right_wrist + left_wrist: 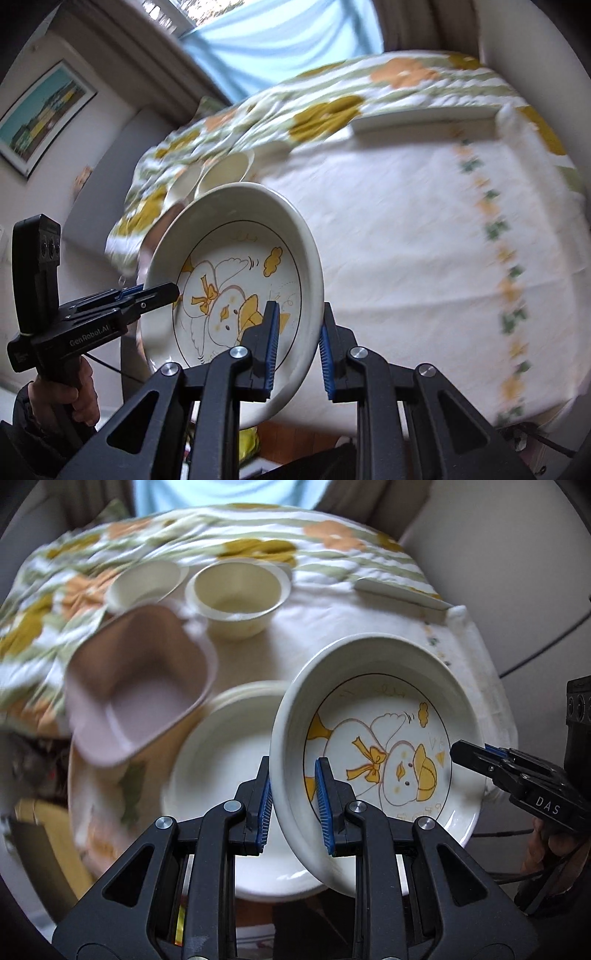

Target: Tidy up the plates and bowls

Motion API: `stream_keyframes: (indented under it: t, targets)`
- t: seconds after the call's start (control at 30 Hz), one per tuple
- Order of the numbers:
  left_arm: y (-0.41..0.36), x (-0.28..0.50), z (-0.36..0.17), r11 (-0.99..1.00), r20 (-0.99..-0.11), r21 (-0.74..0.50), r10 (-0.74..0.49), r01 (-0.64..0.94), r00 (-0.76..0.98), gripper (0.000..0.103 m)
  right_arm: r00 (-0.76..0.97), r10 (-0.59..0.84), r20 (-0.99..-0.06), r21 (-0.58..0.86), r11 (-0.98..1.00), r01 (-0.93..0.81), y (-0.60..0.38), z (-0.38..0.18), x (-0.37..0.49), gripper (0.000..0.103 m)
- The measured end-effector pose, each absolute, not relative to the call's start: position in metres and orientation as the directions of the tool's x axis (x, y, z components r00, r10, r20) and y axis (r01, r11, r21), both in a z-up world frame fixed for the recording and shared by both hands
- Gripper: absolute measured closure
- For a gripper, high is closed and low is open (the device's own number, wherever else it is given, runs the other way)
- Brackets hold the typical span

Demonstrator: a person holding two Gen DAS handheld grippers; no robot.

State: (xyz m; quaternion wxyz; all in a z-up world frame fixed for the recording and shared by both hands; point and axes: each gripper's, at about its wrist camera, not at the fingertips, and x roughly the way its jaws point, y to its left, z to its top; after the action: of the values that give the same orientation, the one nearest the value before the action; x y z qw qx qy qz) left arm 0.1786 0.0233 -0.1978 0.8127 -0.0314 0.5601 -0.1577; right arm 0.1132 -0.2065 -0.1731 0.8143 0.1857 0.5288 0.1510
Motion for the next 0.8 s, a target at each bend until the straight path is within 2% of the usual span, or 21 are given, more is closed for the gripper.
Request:
stream_keyframes:
  t: [0.33, 0.67, 0.8]
  targets:
    - [0.071, 0.174, -0.248, 0.954, -0.911, -0.297, -0.293, 0.029, 0.290, 0.084, 0.301, 0.443, -0.844, 0.411, 0.896, -0.167, -0.158, -0.203, 0.135, 0.084]
    - [0.063, 0.182, -0.263, 0.971, -0.931, -0.239, -0.226, -0.009, 0.285, 0.084, 0.285, 0.416, -0.863, 0.358, 0.904, -0.235, -0.141, -0.212, 0.146, 0.084]
    - [0.052, 0.179, -0.264, 0.989, -0.941, -0.150, -0.145, 0.007, 0.306, 0.084, 0.286, 0.411, -0.865, 0.347, 0.904, -0.250, -0.141, -0.214, 0.147, 0.084]
